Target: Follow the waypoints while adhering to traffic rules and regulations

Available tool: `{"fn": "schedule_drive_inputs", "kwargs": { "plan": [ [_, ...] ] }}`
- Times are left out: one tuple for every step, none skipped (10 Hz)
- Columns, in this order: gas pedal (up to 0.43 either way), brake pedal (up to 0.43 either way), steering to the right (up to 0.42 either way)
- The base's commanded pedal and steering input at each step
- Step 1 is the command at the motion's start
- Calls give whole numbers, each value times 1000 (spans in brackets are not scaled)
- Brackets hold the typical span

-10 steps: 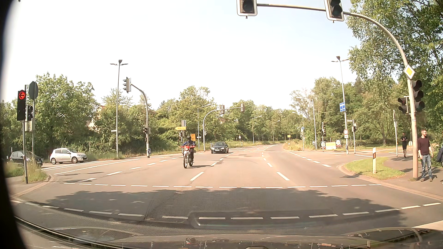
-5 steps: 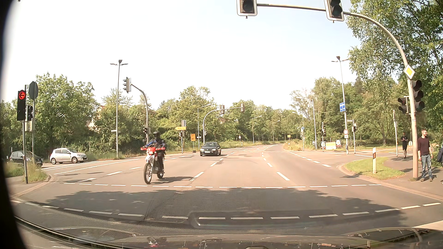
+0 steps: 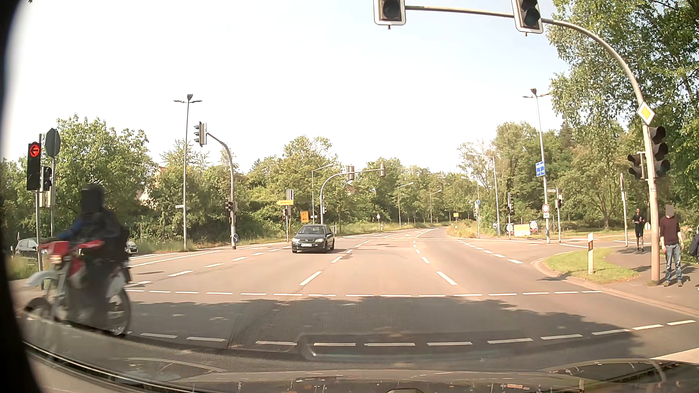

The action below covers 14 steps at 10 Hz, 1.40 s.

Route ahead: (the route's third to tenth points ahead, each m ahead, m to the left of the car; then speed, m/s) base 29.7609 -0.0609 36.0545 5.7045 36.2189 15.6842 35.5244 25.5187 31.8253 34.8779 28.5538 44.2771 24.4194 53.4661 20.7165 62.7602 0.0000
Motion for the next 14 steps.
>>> {"fn": "schedule_drive_inputs", "kwargs": {
  "plan": [
    [0, 238, -3],
    [0, 238, -3],
    [0, 238, -3],
    [0, 232, -3],
    [0, 232, -3],
    [0, 238, -3],
    [0, 238, -3],
    [0, 232, -3],
    [0, 238, -3],
    [0, 232, -3],
    [0, 238, -3],
    [0, 232, -3],
    [0, 232, -3],
    [0, 238, -3]
  ]
}}
